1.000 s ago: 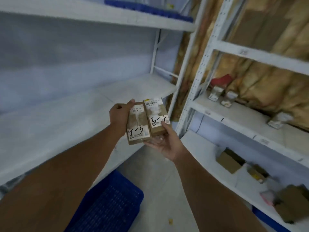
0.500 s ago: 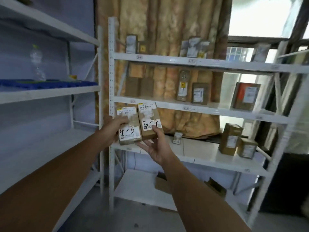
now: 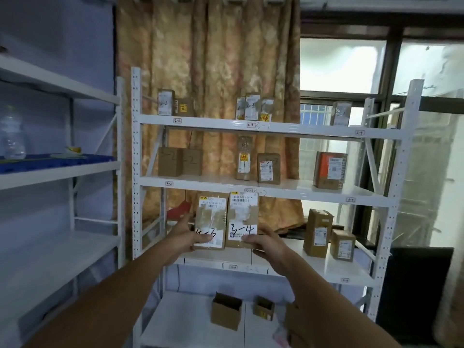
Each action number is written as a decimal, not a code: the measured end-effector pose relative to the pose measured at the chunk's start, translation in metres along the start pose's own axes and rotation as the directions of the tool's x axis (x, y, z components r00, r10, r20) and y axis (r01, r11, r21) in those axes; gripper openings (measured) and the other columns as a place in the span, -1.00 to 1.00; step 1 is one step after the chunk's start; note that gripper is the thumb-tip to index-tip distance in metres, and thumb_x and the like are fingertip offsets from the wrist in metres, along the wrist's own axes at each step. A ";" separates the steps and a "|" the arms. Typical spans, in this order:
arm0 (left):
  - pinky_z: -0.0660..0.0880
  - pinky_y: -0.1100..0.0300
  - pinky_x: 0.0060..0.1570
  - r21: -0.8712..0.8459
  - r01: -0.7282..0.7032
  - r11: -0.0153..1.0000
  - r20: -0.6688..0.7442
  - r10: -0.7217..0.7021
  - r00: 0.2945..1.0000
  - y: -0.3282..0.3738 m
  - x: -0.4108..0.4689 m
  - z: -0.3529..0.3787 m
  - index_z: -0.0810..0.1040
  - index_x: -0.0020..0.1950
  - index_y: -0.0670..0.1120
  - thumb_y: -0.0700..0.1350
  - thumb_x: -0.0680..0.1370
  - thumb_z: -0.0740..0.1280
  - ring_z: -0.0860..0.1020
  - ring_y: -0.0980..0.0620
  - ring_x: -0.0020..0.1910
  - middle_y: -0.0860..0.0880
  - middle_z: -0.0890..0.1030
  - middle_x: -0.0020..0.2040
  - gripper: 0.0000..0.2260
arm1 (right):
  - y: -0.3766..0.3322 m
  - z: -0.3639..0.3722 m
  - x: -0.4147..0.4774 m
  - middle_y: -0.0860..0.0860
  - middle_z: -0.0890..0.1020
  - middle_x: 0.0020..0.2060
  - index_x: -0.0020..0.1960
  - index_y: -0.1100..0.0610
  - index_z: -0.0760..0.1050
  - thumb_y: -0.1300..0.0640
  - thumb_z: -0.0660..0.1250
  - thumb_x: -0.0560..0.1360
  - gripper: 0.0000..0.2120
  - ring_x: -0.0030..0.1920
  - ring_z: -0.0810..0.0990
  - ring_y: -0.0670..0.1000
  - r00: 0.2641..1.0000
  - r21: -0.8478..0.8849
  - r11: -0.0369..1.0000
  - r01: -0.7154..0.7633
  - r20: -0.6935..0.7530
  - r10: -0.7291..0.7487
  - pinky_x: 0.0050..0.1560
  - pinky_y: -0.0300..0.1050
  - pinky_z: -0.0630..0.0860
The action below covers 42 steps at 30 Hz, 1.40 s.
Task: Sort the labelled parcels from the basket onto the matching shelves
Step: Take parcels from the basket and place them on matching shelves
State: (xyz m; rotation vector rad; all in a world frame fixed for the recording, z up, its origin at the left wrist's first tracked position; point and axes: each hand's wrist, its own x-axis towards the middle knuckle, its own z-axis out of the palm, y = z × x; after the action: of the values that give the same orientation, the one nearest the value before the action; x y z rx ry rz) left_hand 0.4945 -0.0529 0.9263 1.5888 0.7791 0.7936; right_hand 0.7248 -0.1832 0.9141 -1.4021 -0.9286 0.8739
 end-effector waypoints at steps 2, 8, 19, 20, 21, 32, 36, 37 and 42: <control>0.55 -0.14 0.26 0.044 -0.048 0.998 -0.006 0.048 0.999 -0.004 0.006 -0.004 0.39 0.48 0.10 -0.10 0.20 0.72 0.64 -0.07 0.20 0.02 0.65 0.25 -0.09 | 0.001 -0.004 0.002 0.05 0.73 0.13 0.33 0.08 0.50 0.02 0.67 0.25 -0.29 0.17 0.69 0.05 1.000 -0.015 1.000 0.002 0.019 -0.002 0.16 -0.07 0.56; 0.60 -0.15 0.18 0.030 -0.159 0.987 -0.056 0.161 0.985 0.013 0.017 -0.016 0.42 0.31 0.01 -0.29 0.36 0.62 0.65 -0.06 0.14 -0.01 0.65 0.20 -0.37 | -0.018 0.008 0.012 0.10 0.75 0.09 0.25 0.22 0.56 0.21 0.59 0.45 -0.58 0.16 0.71 0.11 0.995 0.107 0.990 0.096 0.004 -0.097 0.28 0.00 0.60; 0.54 0.26 -0.17 0.110 -0.275 0.955 -0.113 0.287 0.951 0.039 0.028 -0.052 0.41 0.29 0.00 -0.32 0.36 0.61 0.61 0.15 -0.03 0.07 0.59 0.06 -0.38 | -0.040 0.021 0.022 0.02 0.76 0.08 0.28 0.16 0.60 0.20 0.58 0.46 -0.59 0.12 0.73 0.03 0.979 -0.033 0.978 0.206 0.020 -0.205 0.29 0.01 0.61; 0.55 0.23 -0.15 0.126 -0.272 0.954 -0.108 0.286 0.952 0.039 0.030 -0.055 0.42 0.32 -0.01 -0.30 0.35 0.62 0.61 0.12 0.00 0.06 0.59 0.08 -0.36 | -0.042 0.021 0.021 0.04 0.76 0.08 0.29 0.18 0.58 0.23 0.56 0.47 -0.59 0.11 0.73 0.03 0.977 -0.013 0.977 0.211 0.016 -0.211 0.27 -0.01 0.62; 0.59 0.17 -0.10 0.144 -0.269 0.952 -0.107 0.285 0.952 0.039 0.034 -0.059 0.42 0.34 -0.02 -0.28 0.33 0.64 0.62 0.07 0.03 0.03 0.59 0.11 -0.33 | -0.043 0.020 0.021 0.05 0.75 0.09 0.30 0.18 0.58 0.25 0.55 0.48 -0.59 0.12 0.73 0.04 0.975 -0.001 0.975 0.222 0.009 -0.222 0.26 -0.01 0.62; 0.62 -0.04 0.09 0.114 -0.301 0.947 -0.114 0.314 0.942 0.051 0.065 -0.060 0.36 0.40 0.01 -0.24 0.35 0.64 0.64 -0.08 0.10 -0.09 0.60 0.19 -0.28 | -0.070 0.024 0.034 0.05 0.76 0.04 0.20 0.18 0.64 0.27 0.53 0.49 -0.71 0.08 0.74 0.07 0.943 -0.049 0.949 0.311 -0.108 -0.315 0.07 -0.08 0.68; 0.61 -0.02 0.04 0.110 -0.299 0.948 -0.134 0.312 0.940 0.041 0.076 -0.069 0.37 0.40 -0.06 -0.29 0.36 0.62 0.62 -0.10 0.12 -0.08 0.59 0.18 -0.30 | -0.068 0.031 0.039 0.05 0.76 0.02 0.13 0.14 0.63 0.29 0.51 0.51 -0.77 0.06 0.74 0.07 0.929 -0.072 0.942 0.328 -0.153 -0.336 0.00 -0.12 0.69; 0.60 -0.02 0.04 0.105 -0.297 0.949 -0.139 0.310 0.941 0.038 0.080 -0.070 0.37 0.38 -0.06 -0.30 0.36 0.62 0.62 -0.10 0.12 -0.05 0.59 0.15 -0.31 | -0.065 0.030 0.042 0.07 0.75 0.04 0.16 0.14 0.62 0.29 0.51 0.51 -0.75 0.07 0.74 0.09 0.927 -0.072 0.941 0.330 -0.163 -0.337 0.03 -0.07 0.69; 0.60 -0.15 0.14 0.098 -0.241 0.965 -0.145 0.254 0.956 0.015 0.101 -0.058 0.40 0.34 0.06 -0.15 0.26 0.70 0.65 -0.07 0.10 0.02 0.64 0.15 -0.24 | -0.046 0.016 0.051 0.12 0.71 0.11 0.27 0.13 0.54 0.28 0.51 0.51 -0.63 0.02 0.74 0.06 0.934 -0.072 0.954 0.290 -0.197 -0.299 -0.13 -0.20 0.66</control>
State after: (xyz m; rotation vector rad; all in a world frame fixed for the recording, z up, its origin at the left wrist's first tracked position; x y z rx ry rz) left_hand 0.5035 0.0602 0.9569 1.7329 0.7384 1.0915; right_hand 0.7288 -0.1296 0.9605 -1.3172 -0.9708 0.4764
